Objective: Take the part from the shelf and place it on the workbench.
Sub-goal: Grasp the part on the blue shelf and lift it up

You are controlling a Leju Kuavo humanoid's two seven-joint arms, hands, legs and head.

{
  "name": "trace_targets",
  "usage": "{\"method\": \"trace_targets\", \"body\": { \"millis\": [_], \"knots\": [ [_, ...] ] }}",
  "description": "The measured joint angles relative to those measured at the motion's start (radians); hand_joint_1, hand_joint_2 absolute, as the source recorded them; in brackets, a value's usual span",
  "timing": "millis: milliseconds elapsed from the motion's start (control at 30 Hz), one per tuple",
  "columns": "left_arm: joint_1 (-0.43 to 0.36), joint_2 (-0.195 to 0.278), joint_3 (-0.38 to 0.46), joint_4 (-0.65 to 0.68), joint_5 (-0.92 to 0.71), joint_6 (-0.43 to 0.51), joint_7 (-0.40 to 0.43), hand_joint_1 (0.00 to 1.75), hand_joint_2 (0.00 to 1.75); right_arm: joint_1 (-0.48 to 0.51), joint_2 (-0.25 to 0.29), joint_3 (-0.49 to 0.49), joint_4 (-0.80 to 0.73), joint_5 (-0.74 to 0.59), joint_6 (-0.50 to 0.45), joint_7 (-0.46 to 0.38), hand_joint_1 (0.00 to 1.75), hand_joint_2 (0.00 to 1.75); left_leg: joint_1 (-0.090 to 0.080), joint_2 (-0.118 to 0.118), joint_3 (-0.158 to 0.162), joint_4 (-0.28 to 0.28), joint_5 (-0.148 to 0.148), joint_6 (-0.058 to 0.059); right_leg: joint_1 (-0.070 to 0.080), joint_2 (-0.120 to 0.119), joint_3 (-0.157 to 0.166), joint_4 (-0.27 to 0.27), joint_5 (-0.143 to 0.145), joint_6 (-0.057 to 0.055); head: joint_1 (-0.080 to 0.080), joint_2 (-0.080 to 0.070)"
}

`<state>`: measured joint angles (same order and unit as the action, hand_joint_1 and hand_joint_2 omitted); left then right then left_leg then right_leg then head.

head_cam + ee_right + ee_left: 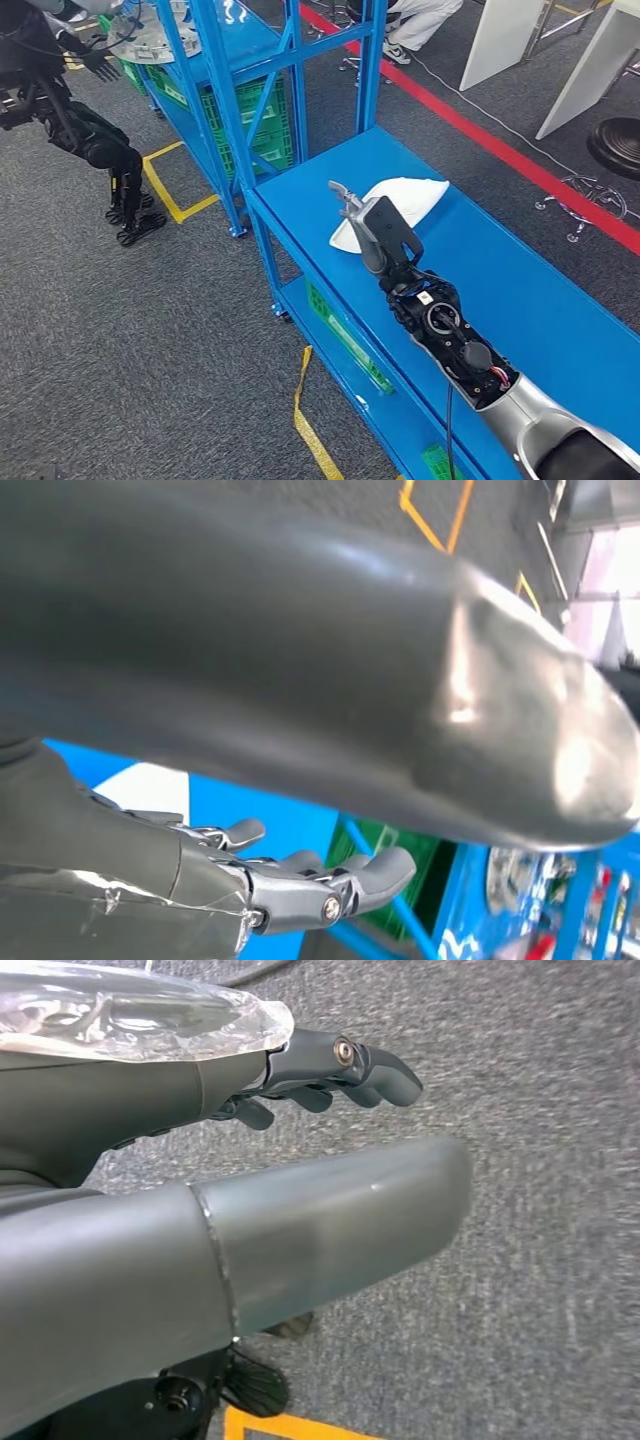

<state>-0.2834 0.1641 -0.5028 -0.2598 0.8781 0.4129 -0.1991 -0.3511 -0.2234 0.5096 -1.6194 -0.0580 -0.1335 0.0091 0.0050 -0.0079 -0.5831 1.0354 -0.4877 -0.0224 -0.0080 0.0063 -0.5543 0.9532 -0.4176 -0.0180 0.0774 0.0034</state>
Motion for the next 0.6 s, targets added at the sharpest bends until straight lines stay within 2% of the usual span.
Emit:
{"method": "trace_targets", "body": {
  "millis": [67, 100, 133, 167, 233, 267, 300, 333, 433, 467, 600],
  "knots": [
    [0.001, 0.000, 0.000, 0.000, -0.001, 0.000, -0.001, 0.00, 0.00, 0.001, 0.000, 0.001, 0.000, -0.002, -0.001, 0.000, 0.00, 0.00, 0.003, 0.001, -0.081, 0.146, -0.054, -0.007, 0.000, -0.001, 0.002, -0.001, -0.002, -0.005, -0.003, 0.000],
    [0.003, -0.001, 0.000, 0.000, -0.001, 0.000, -0.001, 0.00, 0.00, 0.002, 0.000, 0.001, 0.000, -0.003, -0.002, 0.001, 0.00, 0.00, 0.004, 0.001, -0.117, 0.201, -0.065, -0.009, 0.001, -0.001, 0.002, -0.001, -0.004, -0.006, -0.003, 0.000],
    [0.004, -0.001, 0.000, 0.000, -0.001, 0.000, -0.001, 0.00, 0.00, 0.003, 0.000, 0.002, 0.000, -0.004, -0.002, 0.001, 0.00, 0.00, 0.006, 0.001, -0.138, 0.222, -0.058, -0.011, 0.001, -0.001, 0.003, 0.000, -0.006, -0.006, -0.003, 0.000],
    [0.005, -0.001, 0.000, 0.000, -0.001, 0.000, -0.001, 0.00, 0.00, 0.004, 0.000, 0.002, 0.000, -0.005, -0.003, 0.002, 0.00, 0.00, 0.007, 0.001, -0.136, 0.199, -0.031, -0.011, 0.000, 0.000, 0.006, 0.000, -0.008, -0.005, -0.004, 0.000],
    [0.004, 0.000, 0.000, 0.000, -0.002, 0.000, -0.001, 0.00, 0.00, 0.004, 0.000, 0.002, 0.000, -0.006, -0.004, 0.002, 0.00, 0.00, 0.011, 0.003, -0.082, 0.062, 0.051, -0.010, 0.000, 0.000, 0.013, 0.000, -0.014, 0.000, -0.004, 0.000],
    [0.003, 0.000, 0.000, 0.000, -0.002, 0.000, -0.001, 0.00, 0.00, 0.004, 0.000, 0.002, 0.000, -0.006, -0.004, 0.003, 0.00, 0.00, 0.010, 0.004, -0.050, -0.008, 0.080, -0.008, 0.002, 0.001, 0.016, 0.002, -0.018, 0.004, -0.005, 0.000],
    [0.002, 0.000, 0.000, 0.000, -0.002, 0.000, -0.001, 0.00, 0.00, 0.003, 0.000, 0.002, 0.000, -0.006, -0.005, 0.003, 0.00, 0.00, 0.009, 0.004, -0.029, -0.055, 0.095, -0.005, 0.004, 0.002, 0.017, 0.003, -0.021, 0.009, -0.005, 0.000],
    [0.001, -0.001, 0.000, 0.000, -0.002, 0.000, -0.001, 0.00, 0.00, 0.003, 0.000, 0.001, 0.000, -0.006, -0.005, 0.003, 0.00, 0.00, 0.008, 0.004, -0.018, -0.079, 0.099, -0.002, 0.007, 0.002, 0.016, 0.005, -0.026, 0.009, -0.004, 0.000],
    [0.000, -0.001, 0.000, 0.000, -0.007, 0.003, 0.001, 0.00, 0.00, 0.003, -0.003, 0.001, 0.000, -0.006, -0.006, 0.003, 0.00, 0.00, 0.005, 0.002, -0.013, -0.085, 0.096, 0.003, 0.008, 0.001, 0.018, 0.007, -0.033, -0.007, 0.001, 0.000],
    [-0.001, -0.001, 0.000, 0.000, -0.010, 0.005, 0.001, 0.00, 0.00, 0.003, -0.003, 0.001, -0.001, -0.006, -0.007, 0.004, 0.00, 0.00, 0.004, 0.001, -0.012, -0.085, 0.095, 0.005, 0.007, 0.000, 0.020, 0.006, -0.033, -0.009, 0.001, 0.000],
    [-0.001, 0.000, 0.000, 0.000, -0.016, 0.011, 0.002, 0.00, 0.00, 0.003, -0.004, 0.000, -0.004, 0.004, -0.022, 0.012, 0.00, 0.00, 0.001, -0.001, -0.012, -0.084, 0.092, 0.013, 0.006, -0.001, 0.026, -0.003, -0.029, -0.003, 0.002, 0.000]
  ]
}}
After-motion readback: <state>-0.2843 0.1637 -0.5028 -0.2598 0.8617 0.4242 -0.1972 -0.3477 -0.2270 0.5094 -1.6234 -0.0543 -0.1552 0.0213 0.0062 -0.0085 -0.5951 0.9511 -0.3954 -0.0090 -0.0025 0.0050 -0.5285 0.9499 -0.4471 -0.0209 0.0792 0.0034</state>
